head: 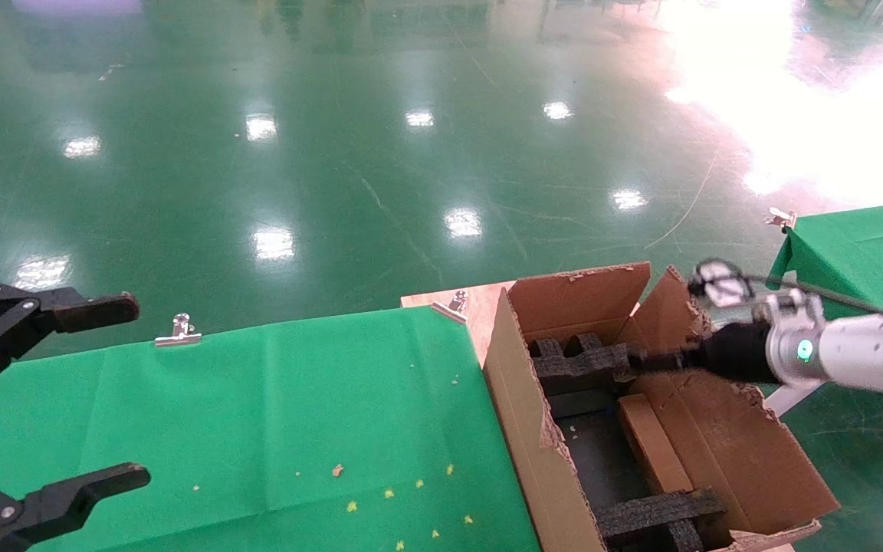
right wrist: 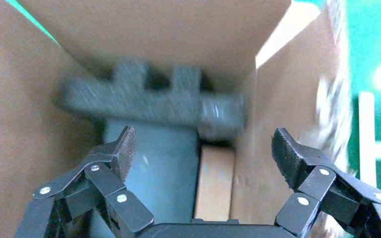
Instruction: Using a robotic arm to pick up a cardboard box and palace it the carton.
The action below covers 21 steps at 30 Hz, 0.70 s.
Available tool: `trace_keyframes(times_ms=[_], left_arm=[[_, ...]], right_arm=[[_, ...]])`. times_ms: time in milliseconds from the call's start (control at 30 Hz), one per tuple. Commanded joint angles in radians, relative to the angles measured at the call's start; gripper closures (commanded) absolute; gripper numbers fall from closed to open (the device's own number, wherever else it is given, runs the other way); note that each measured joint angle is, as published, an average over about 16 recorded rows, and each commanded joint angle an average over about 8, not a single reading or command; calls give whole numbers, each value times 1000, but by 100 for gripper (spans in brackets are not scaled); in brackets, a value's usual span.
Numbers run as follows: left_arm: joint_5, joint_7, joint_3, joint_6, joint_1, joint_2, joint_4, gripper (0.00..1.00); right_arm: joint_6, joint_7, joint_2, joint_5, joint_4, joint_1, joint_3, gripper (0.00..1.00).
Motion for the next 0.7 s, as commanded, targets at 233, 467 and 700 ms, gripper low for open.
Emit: trace_keyframes(times_ms=[233,467,700], left_arm=[[0,0,0,0,0,0,0,0],[0,0,0,0,0,0,0,0],[0,0,0,0,0,0,0,0]], right_arm=[[13,-12,91,-14,211,135,53,0],[-8,-18,145,20,340,185,93,0],[-13,-19,152,27,354,190,101,0]])
